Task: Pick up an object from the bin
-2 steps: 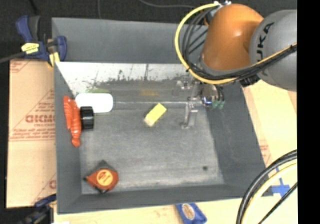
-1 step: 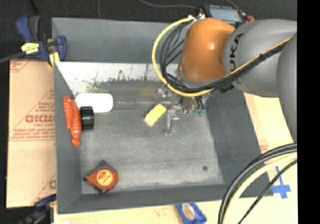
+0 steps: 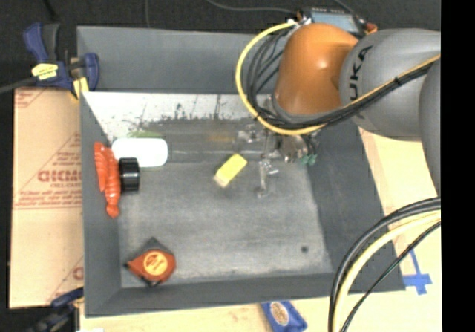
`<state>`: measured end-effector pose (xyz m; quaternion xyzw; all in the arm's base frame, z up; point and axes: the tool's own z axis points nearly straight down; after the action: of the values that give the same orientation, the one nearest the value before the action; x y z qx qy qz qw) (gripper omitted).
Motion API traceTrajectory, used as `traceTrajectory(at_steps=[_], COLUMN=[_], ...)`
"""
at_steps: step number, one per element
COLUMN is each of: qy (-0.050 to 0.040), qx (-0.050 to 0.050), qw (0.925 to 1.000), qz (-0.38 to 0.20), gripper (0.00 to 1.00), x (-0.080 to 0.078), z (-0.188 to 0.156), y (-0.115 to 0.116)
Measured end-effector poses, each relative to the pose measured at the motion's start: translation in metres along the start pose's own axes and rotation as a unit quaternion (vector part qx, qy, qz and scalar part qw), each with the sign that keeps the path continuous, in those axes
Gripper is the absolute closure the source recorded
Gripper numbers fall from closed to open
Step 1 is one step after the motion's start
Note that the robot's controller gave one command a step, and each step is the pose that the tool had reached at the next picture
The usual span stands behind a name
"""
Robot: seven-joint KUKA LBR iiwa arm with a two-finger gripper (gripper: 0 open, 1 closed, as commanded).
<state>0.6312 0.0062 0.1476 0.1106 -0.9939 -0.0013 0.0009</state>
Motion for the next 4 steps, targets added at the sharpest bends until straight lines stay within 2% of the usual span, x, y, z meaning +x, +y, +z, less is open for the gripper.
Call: traceTrajectory(at_steps=[1,2,3,4], qy=[-0.0042,-0.0036,-0.0035,-0.0036], qx=[0.004,0.0,0.001,0.001], qw=[0.9993,0.999,0.9998,0.9998], qz=[-0.036,-0.044,-0.019,-0.019], gripper=[0.0,0.0,1.0,1.0], x=[-0.013,-0.02,-0.006,-0.006], z=[0.018,0.051,0.069,0.069], y=[-0.008,-0.001,0.008,0.008])
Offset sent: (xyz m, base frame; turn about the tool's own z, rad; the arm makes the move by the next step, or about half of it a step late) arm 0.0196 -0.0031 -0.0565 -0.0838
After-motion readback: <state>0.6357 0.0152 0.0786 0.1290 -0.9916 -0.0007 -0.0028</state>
